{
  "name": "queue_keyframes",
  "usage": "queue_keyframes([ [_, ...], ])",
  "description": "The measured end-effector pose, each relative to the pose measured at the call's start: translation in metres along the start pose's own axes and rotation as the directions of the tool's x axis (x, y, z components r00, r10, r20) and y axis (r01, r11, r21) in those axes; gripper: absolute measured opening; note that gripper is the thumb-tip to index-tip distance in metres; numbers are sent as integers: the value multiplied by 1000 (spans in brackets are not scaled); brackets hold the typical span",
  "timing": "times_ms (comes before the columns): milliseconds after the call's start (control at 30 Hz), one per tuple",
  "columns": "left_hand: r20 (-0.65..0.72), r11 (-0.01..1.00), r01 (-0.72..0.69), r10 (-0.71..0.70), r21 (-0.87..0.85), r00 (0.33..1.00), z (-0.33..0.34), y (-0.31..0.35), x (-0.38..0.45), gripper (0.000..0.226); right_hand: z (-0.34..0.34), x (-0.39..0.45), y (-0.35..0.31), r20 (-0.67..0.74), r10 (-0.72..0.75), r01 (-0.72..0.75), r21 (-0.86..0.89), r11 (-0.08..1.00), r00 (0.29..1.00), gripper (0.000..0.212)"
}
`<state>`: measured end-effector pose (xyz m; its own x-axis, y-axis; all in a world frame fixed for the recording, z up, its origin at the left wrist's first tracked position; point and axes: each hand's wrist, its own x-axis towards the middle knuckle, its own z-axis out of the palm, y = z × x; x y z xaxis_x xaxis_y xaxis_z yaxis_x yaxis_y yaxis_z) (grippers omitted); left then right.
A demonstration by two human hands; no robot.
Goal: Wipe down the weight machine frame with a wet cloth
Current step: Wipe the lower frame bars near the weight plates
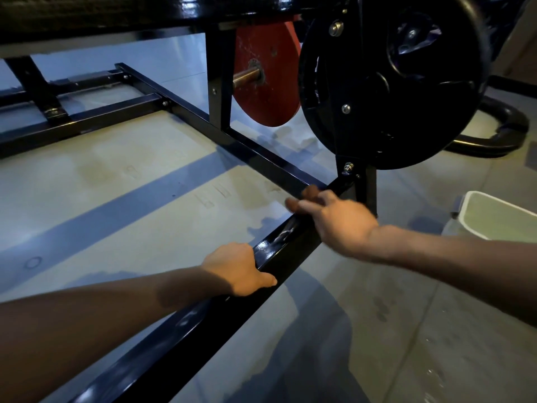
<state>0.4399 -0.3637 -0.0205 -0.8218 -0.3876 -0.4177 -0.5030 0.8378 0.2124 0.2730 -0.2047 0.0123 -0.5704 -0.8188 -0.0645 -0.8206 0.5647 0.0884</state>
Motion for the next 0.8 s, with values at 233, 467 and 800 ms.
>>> queue_keyframes([
  [233,-14,999,-17,17,-28,1000,-3,2,-14,67,3,-23,19,-36,-241,231,-181,956,970,66],
  [467,148,998,-70,70,-7,987,-19,3,-12,46,-10,12,54,4,123,-122,-134,984,992,58],
  [800,39,988,-150,148,47,988,-15,-9,8,51,13,-48,-25,-50,-317,318,7,948,947,58],
])
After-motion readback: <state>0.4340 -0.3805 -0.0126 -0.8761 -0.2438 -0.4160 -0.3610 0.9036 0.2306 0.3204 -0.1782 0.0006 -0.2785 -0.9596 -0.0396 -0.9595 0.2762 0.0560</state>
